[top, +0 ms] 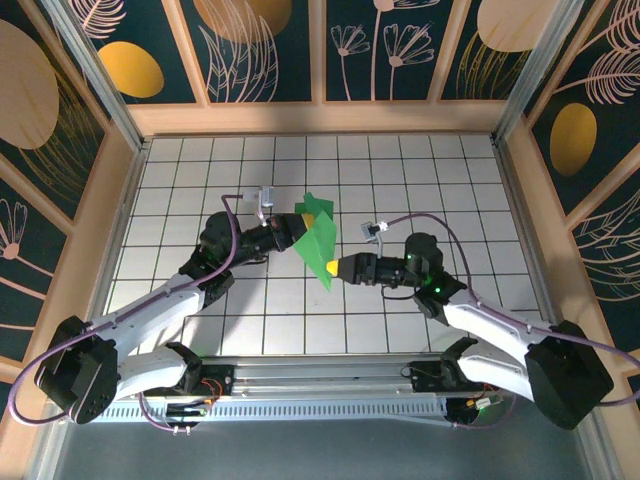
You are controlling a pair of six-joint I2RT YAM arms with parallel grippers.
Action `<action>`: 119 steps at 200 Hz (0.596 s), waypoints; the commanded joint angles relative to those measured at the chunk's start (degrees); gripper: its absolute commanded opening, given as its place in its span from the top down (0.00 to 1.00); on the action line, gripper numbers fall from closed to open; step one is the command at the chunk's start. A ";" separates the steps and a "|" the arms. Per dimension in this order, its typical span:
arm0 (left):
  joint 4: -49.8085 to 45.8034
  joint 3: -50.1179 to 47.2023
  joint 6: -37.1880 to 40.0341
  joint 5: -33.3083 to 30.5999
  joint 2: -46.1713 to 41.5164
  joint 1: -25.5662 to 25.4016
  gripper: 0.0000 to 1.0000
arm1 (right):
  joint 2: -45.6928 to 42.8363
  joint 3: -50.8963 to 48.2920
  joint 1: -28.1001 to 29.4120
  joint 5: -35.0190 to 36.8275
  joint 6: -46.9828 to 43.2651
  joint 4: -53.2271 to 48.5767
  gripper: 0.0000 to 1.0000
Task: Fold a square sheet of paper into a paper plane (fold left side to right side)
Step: Turn over the paper at the center of the table.
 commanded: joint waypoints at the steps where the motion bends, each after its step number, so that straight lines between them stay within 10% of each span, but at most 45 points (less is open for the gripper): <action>1: 3.42 1.21 -0.71 0.23 0.56 -0.14 1.00 | 2.33 1.53 0.61 -1.26 2.67 10.36 0.23; 119: 3.30 1.17 -1.29 0.38 1.29 -0.39 0.94 | 3.52 6.52 -2.11 -0.88 -1.03 7.07 0.78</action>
